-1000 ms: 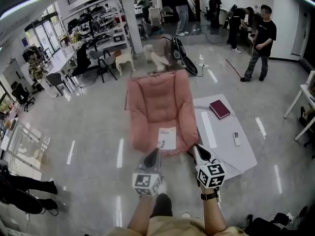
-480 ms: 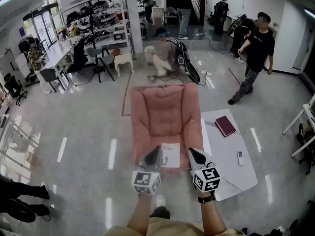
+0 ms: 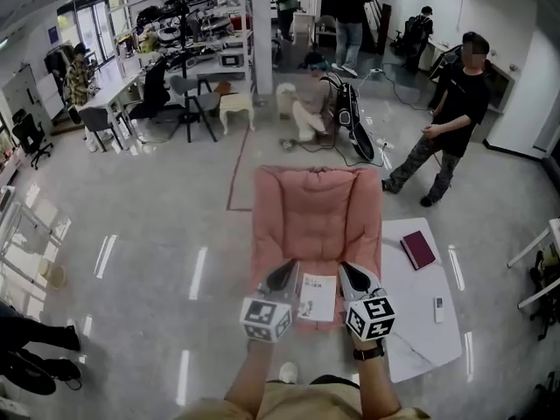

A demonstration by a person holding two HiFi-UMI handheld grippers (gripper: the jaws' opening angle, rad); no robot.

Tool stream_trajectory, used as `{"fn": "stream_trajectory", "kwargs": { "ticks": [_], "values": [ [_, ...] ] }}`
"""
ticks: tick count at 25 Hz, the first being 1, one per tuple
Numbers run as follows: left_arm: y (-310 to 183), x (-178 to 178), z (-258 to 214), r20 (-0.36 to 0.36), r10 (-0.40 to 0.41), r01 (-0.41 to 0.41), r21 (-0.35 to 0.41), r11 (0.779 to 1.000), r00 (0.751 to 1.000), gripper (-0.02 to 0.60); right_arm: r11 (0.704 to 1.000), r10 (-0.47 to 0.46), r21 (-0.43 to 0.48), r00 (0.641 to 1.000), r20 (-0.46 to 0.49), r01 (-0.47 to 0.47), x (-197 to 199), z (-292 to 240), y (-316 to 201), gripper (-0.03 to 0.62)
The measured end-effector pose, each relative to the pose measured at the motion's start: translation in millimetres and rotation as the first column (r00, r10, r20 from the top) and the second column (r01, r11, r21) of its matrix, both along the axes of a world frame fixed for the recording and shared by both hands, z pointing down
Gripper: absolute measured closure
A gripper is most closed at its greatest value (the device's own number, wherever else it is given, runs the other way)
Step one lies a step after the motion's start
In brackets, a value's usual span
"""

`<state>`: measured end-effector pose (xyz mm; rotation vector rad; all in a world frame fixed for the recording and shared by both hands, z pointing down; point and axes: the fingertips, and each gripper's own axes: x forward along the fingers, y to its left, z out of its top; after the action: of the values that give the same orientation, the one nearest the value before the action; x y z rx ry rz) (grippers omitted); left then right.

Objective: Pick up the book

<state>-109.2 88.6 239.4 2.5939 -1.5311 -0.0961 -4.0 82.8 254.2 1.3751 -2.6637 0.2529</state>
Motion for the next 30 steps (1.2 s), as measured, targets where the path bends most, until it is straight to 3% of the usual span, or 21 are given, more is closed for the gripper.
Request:
{"fn": "stream_trajectory", "kwargs": {
  "ticks": [6,12,17,23,30],
  "values": [
    [-29.9,-22.8,38.3,-0.032,0.003,-0.005,-0.085,0.996,0.999,0.579,0.997,-0.036,-0.076,0.999,-0.038,0.033,-33.9,39.5,-16.6,0.588],
    [-52.6,-23.6,90.0,0.034,-0.014,0.019,-0.162,0.987,0.999,0.578,0.989,-0.011,-0.15,0.999,-0.046,0.004,-30.0,80.5,-42.7,0.588],
    [-67.7,-22.5,143.0,0.054,-0.017,0.031,-0.263,0.964,0.998,0.578,0.972,0.009,-0.234,0.998,-0.055,-0.022,-10.6,130.3,-62.5,0.588],
    [-83.7,4.8,227.6,0.057,0.021,0.006,-0.431,0.903,0.998,0.578,0.929,0.069,-0.362,0.997,-0.033,-0.077,31.7,205.4,-86.5,0.588],
    [-99.7,27.6,330.7,0.07,0.046,0.006,-0.606,0.796,0.996,0.578,0.824,0.071,-0.559,0.996,-0.052,-0.088,63.4,329.2,-96.8,0.577]
  ]
}}
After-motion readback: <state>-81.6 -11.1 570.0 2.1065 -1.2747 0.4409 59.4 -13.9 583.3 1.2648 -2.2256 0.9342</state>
